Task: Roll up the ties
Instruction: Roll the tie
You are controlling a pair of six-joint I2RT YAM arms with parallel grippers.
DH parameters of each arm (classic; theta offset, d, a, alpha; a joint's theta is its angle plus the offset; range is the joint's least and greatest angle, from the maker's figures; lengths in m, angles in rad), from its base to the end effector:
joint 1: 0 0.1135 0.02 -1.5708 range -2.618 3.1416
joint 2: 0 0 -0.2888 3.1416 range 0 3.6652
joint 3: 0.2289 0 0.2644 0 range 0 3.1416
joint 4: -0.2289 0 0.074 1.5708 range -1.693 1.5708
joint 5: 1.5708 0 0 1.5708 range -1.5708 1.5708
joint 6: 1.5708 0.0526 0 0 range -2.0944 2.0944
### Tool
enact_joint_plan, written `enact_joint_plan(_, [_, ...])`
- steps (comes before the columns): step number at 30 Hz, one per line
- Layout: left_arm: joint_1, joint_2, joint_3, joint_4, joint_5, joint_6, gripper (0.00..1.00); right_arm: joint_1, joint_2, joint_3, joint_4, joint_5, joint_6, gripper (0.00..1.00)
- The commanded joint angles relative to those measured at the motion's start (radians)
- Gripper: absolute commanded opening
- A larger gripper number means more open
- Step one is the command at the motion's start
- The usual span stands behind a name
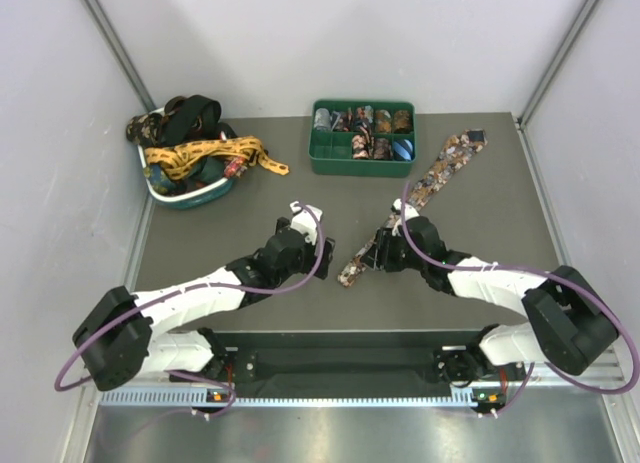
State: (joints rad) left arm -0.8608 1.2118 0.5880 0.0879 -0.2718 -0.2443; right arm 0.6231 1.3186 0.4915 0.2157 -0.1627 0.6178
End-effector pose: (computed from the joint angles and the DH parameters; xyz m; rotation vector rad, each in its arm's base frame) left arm 0.1866 -0.1954 0.2185 0.4818 2.0523 -0.3832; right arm 0.2139 0.1642 0.1720 -0.1041 2.3097 0.8519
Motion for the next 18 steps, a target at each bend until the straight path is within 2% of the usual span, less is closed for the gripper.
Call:
enact_joint_plan(1, [-0.001, -0.043, 0.023, 0.03, -0.008, -0.023, 0.99, -0.017, -0.021, 0.013, 0.013, -0.012, -0.027, 0.47])
enact_joint_plan(4, [-0.001, -0.057, -0.002, 0.095, 0.081, 0.006, 0.99, -0.017, -0.038, 0.025, -0.013, 0.006, -0.036, 0.46])
enact_joint_plan(6, [-0.003, -0.043, 0.021, 0.073, 0.152, 0.02, 0.99, -0.019, -0.047, 0.028, -0.036, 0.022, -0.039, 0.47])
enact_joint_plan(9, [-0.009, 0.024, 0.076, 0.018, 0.189, 0.028, 0.99, -0.029, -0.056, 0.027, -0.045, 0.02, -0.039, 0.46])
enact_joint_plan(12, [-0.015, 0.116, 0.127, -0.011, 0.305, 0.049, 0.99, -0.04, -0.07, 0.021, -0.052, 0.015, -0.036, 0.46])
enact_joint_plan(18, [-0.066, 0.274, 0.202, -0.039, 0.281, 0.103, 0.96, -0.069, -0.105, -0.001, -0.058, -0.003, -0.035, 0.46])
